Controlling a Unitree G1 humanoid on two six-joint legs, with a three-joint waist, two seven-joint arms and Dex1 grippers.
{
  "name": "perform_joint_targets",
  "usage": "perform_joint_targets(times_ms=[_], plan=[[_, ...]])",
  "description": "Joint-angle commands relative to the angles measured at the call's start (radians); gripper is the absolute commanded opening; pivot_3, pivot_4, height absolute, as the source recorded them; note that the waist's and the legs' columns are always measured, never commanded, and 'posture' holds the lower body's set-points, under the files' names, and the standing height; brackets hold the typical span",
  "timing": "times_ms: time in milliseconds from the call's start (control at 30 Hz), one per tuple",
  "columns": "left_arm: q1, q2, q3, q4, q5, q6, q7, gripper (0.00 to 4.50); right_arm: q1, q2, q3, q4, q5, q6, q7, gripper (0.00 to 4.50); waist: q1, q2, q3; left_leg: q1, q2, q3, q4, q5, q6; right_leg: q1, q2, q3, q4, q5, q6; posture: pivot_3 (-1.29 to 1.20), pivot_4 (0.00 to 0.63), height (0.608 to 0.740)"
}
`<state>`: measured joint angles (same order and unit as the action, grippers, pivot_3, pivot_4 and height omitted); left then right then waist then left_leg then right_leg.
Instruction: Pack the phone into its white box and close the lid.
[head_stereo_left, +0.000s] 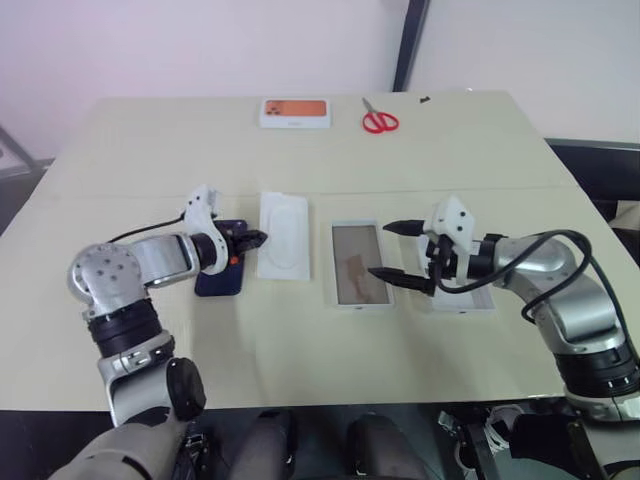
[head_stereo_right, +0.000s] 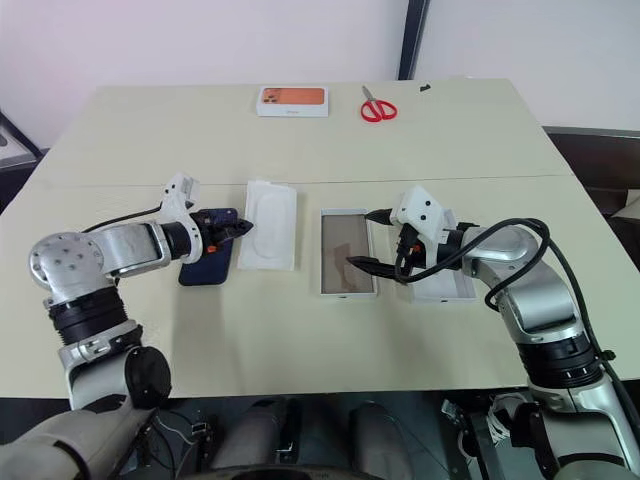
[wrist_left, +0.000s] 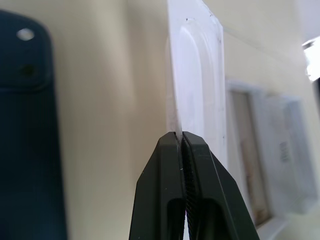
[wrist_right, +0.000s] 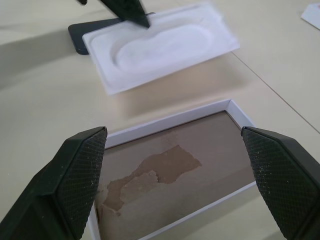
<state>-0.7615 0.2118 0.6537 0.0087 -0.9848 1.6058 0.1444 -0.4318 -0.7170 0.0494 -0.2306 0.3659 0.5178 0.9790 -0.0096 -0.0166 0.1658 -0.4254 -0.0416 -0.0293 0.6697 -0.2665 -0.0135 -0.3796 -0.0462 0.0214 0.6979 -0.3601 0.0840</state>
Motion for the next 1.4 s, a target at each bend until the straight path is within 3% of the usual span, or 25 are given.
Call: perform_joint_targets(times_ms=[33, 167, 367, 633, 867, 1000, 1167, 1200, 1400], plan=[[-0.079, -0.025, 0.014, 0.019, -0.04, 0.009, 0.031, 0.08, -0.028, -0.017, -0.021, 0.002, -0.003, -0.019, 0.004, 4.5, -0.001, 0.0, 0.0, 0.0, 0.0, 0.0, 0.0, 0.0, 0.0, 0.0, 0.0, 0.0, 0.0, 0.0, 0.0, 0.0, 0.15, 0.74], [-0.158, -0.139, -0.022, 0.078, -0.029, 0.009, 0.111, 0.08, -0.054, -0.031, -0.026, 0.046, -0.02, -0.041, 0.01, 4.5, 0.007, 0.0, 0.0, 0.0, 0.0, 0.0, 0.002, 0.0, 0.0, 0.001, 0.0, 0.0, 0.0, 0.0, 0.0, 0.0, 0.15, 0.74], [-0.159, -0.286, -0.063, 0.077, -0.045, 0.009, 0.245, 0.08, -0.052, -0.049, -0.041, 0.062, -0.03, -0.055, 0.009, 4.5, -0.001, -0.001, 0.0, 0.0, 0.0, 0.0, 0.002, 0.0, 0.0, 0.001, 0.0, 0.0, 0.0, 0.0, 0.0, 0.0, 0.15, 0.74], [-0.087, -0.37, -0.133, 0.008, -0.046, 0.009, 0.366, 0.08, -0.028, -0.07, -0.063, 0.052, -0.03, -0.054, -0.006, 4.5, 0.001, -0.001, 0.0, 0.0, 0.0, 0.0, 0.001, 0.0, 0.0, 0.001, 0.0, 0.0, 0.0, 0.0, 0.0, 0.0, 0.15, 0.74], [-0.044, -0.374, -0.163, -0.032, -0.078, 0.009, 0.413, 0.08, -0.029, -0.066, -0.054, 0.064, -0.038, -0.063, -0.007, 4.5, 0.001, -0.001, 0.0, 0.0, 0.0, 0.0, 0.002, 0.0, 0.0, 0.001, 0.0, 0.0, 0.0, 0.0, 0.0, 0.0, 0.15, 0.74], [-0.03, -0.36, -0.186, -0.04, -0.118, 0.009, 0.422, 1.43, -0.037, -0.065, -0.046, 0.074, -0.042, -0.066, -0.002, 4.5, 0.003, -0.001, 0.0, 0.0, 0.0, 0.0, 0.002, 0.0, 0.0, 0.001, 0.0, 0.0, 0.0, 0.0, 0.0, 0.0, 0.15, 0.74], [-0.01, -0.332, -0.226, -0.045, -0.184, 0.009, 0.412, 4.09, -0.042, -0.069, -0.039, 0.083, -0.051, -0.072, 0.013, 4.5, 0.002, -0.001, 0.0, 0.0, 0.0, 0.0, 0.002, 0.0, 0.0, 0.001, 0.0, 0.0, 0.0, 0.0, 0.0, 0.0, 0.15, 0.74], [-0.009, -0.326, -0.232, -0.046, -0.194, 0.009, 0.41, 4.45, -0.042, -0.069, -0.039, 0.084, -0.052, -0.073, 0.015, 4.5, 0.001, -0.001, 0.0, 0.0, 0.0, 0.0, 0.002, 0.0, 0.0, 0.001, 0.0, 0.0, 0.0, 0.0, 0.0, 0.0, 0.15, 0.74], [-0.037, -0.189, -0.242, -0.08, -0.258, 0.009, 0.319, 4.45, -0.04, -0.079, -0.039, 0.084, -0.063, -0.072, 0.021, 4.5, -0.001, -0.001, 0.0, 0.0, 0.0, 0.0, 0.002, 0.0, 0.0, 0.001, 0.0, 0.0, 0.0, 0.0, 0.0, 0.0, 0.15, 0.74]])
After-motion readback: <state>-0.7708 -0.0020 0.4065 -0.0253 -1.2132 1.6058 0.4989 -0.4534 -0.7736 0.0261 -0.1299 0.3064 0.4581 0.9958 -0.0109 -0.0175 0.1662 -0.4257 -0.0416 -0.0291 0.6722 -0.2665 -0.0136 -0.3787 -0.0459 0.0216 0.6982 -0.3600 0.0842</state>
